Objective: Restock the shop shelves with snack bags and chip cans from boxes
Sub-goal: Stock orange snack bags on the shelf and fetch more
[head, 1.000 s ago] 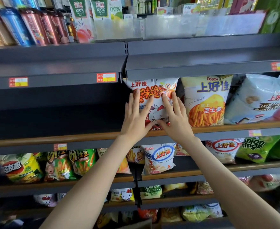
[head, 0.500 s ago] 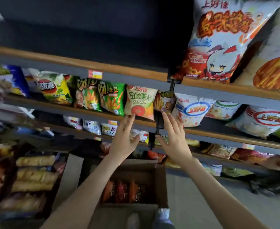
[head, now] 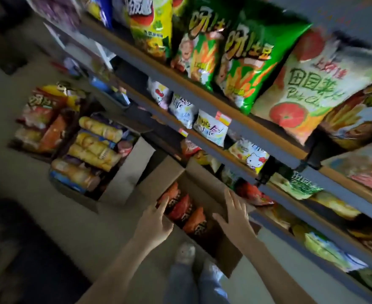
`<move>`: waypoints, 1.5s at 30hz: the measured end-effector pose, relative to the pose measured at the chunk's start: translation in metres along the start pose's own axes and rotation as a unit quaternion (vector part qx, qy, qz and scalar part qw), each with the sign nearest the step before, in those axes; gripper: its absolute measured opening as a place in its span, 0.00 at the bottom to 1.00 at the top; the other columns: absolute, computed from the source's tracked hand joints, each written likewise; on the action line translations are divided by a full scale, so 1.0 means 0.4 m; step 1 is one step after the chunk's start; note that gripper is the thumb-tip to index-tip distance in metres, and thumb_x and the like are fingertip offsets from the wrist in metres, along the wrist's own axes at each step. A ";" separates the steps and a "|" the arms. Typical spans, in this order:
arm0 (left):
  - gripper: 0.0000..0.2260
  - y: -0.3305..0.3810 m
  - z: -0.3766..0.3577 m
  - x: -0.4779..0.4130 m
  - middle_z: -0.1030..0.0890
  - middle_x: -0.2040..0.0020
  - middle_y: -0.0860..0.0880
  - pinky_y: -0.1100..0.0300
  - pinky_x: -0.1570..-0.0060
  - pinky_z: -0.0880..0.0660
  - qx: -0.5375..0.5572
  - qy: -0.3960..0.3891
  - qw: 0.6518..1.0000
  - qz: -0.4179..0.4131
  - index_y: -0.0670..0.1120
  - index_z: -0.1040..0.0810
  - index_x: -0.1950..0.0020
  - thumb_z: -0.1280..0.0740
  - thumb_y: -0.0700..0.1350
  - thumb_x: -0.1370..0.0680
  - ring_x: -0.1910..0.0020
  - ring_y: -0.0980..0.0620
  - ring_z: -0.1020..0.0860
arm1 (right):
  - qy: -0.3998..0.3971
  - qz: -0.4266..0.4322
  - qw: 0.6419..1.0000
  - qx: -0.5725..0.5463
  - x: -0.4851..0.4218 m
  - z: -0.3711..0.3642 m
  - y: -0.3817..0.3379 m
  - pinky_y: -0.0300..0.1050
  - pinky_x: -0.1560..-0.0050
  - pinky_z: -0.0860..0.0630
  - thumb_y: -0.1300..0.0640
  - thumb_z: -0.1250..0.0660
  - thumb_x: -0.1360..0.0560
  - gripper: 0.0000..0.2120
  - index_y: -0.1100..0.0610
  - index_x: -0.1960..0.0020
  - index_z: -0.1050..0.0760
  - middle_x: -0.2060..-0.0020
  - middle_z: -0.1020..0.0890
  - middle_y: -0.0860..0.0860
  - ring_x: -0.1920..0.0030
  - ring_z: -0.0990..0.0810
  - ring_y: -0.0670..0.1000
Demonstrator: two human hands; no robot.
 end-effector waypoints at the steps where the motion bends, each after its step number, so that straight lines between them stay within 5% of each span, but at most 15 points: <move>1: 0.35 -0.015 -0.038 -0.031 0.32 0.27 0.46 0.57 0.33 0.33 -0.003 0.001 1.000 0.002 0.53 0.48 0.20 0.34 0.54 0.22 0.29 0.47 0.33 | -0.019 -0.002 1.000 -0.001 -0.031 -0.049 0.031 0.56 0.26 0.43 0.48 0.38 0.20 0.40 0.49 0.22 0.64 0.22 0.47 0.50 0.24 0.48 0.57; 9: 0.37 -0.016 -0.386 -0.409 0.34 0.27 0.47 0.57 0.31 0.36 0.064 -0.003 0.995 -0.080 0.54 0.55 0.20 0.34 0.52 0.21 0.27 0.48 0.36 | -0.134 -0.031 0.990 0.033 -0.308 -0.490 0.322 0.48 0.26 0.46 0.50 0.32 0.24 0.45 0.50 0.22 0.62 0.23 0.47 0.52 0.24 0.48 0.54; 14: 0.54 -0.203 -0.661 -0.543 0.53 0.21 0.43 0.42 0.25 0.47 -0.049 -0.141 0.989 0.014 0.55 0.69 0.23 0.27 0.61 0.29 0.22 0.42 0.53 | -0.160 -0.081 0.984 -0.018 -0.447 -0.705 0.465 0.52 0.28 0.43 0.53 0.27 0.27 0.49 0.51 0.21 0.61 0.24 0.44 0.57 0.26 0.47 0.56; 18: 0.59 -0.370 -0.815 -0.495 0.61 0.21 0.41 0.41 0.26 0.61 -0.143 -0.193 0.970 0.038 0.53 0.79 0.28 0.33 0.73 0.33 0.22 0.42 0.62 | -0.151 -0.187 0.965 -0.107 -0.548 -0.843 0.556 0.56 0.28 0.38 0.41 0.32 0.27 0.41 0.54 0.22 0.46 0.27 0.35 0.57 0.26 0.37 0.58; 21: 0.60 -0.436 -0.880 -0.443 0.58 0.20 0.41 0.43 0.29 0.69 -0.137 -0.126 0.982 0.006 0.54 0.79 0.29 0.36 0.76 0.36 0.22 0.44 0.61 | -0.116 -0.212 0.962 -0.130 -0.589 -0.908 0.597 0.55 0.31 0.34 0.47 0.36 0.21 0.28 0.57 0.25 0.37 0.32 0.28 0.56 0.32 0.29 0.57; 24: 0.57 -0.444 -0.900 -0.442 0.45 0.21 0.40 0.42 0.27 0.61 -0.110 -0.030 0.993 0.002 0.52 0.63 0.22 0.42 0.79 0.39 0.21 0.43 0.48 | -0.069 -0.212 0.963 -0.150 -0.598 -0.921 0.607 0.53 0.35 0.30 0.51 0.37 0.20 0.19 0.57 0.32 0.30 0.41 0.23 0.53 0.39 0.26 0.53; 29: 0.58 -0.397 -0.889 -0.474 0.59 0.20 0.45 0.44 0.26 0.67 -0.046 -0.048 0.997 0.035 0.57 0.78 0.29 0.38 0.77 0.36 0.21 0.47 0.62 | 0.002 -0.219 0.950 -0.224 -0.580 -0.877 0.606 0.48 0.48 0.27 0.57 0.36 0.22 0.04 0.55 0.50 0.23 0.56 0.19 0.52 0.53 0.23 0.51; 33: 0.59 -0.375 -0.861 -0.490 0.55 0.20 0.51 0.47 0.23 0.60 0.109 -0.043 0.993 0.013 0.58 0.70 0.26 0.30 0.72 0.37 0.21 0.52 0.60 | 0.040 -0.201 0.935 -0.290 -0.561 -0.773 0.529 0.44 0.58 0.29 0.59 0.36 0.22 0.09 0.51 0.60 0.23 0.68 0.22 0.43 0.62 0.25 0.45; 36: 0.58 -0.372 -0.814 -0.496 0.53 0.24 0.64 0.49 0.23 0.48 0.309 0.002 0.951 0.018 0.65 0.60 0.26 0.20 0.60 0.40 0.22 0.57 0.54 | 0.065 -0.199 0.900 -0.382 -0.561 -0.677 0.459 0.38 0.68 0.33 0.61 0.38 0.20 0.10 0.53 0.60 0.25 0.76 0.27 0.41 0.73 0.31 0.40; 38: 0.57 -0.368 -0.766 -0.495 0.52 0.27 0.71 0.50 0.24 0.44 0.372 0.042 0.927 0.015 0.72 0.58 0.28 0.19 0.59 0.42 0.22 0.55 0.51 | 0.048 -0.211 0.854 -0.473 -0.570 -0.621 0.406 0.37 0.72 0.32 0.61 0.39 0.20 0.10 0.54 0.58 0.26 0.76 0.27 0.43 0.74 0.29 0.40; 42: 0.52 -0.364 -0.661 -0.519 0.39 0.26 0.47 0.45 0.33 0.29 0.423 0.112 0.899 -0.022 0.60 0.46 0.25 0.20 0.64 0.41 0.26 0.46 0.36 | -0.050 -0.203 0.788 -0.579 -0.603 -0.571 0.279 0.39 0.66 0.21 0.60 0.42 0.19 0.07 0.56 0.52 0.26 0.65 0.18 0.48 0.65 0.19 0.44; 45: 0.46 -0.377 -0.576 -0.542 0.30 0.30 0.50 0.52 0.38 0.25 0.453 0.143 0.880 -0.022 0.63 0.42 0.28 0.20 0.62 0.40 0.32 0.51 0.27 | -0.080 -0.206 0.773 -0.595 -0.637 -0.562 0.202 0.38 0.66 0.20 0.57 0.43 0.19 0.08 0.54 0.52 0.26 0.65 0.16 0.47 0.64 0.17 0.44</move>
Point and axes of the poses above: each hand's wrist, its own x-axis away from the middle knuckle, its own z-axis out of the back of the hand, y = z × x, the point moved 3 cm from there along -x, towards the middle knuckle
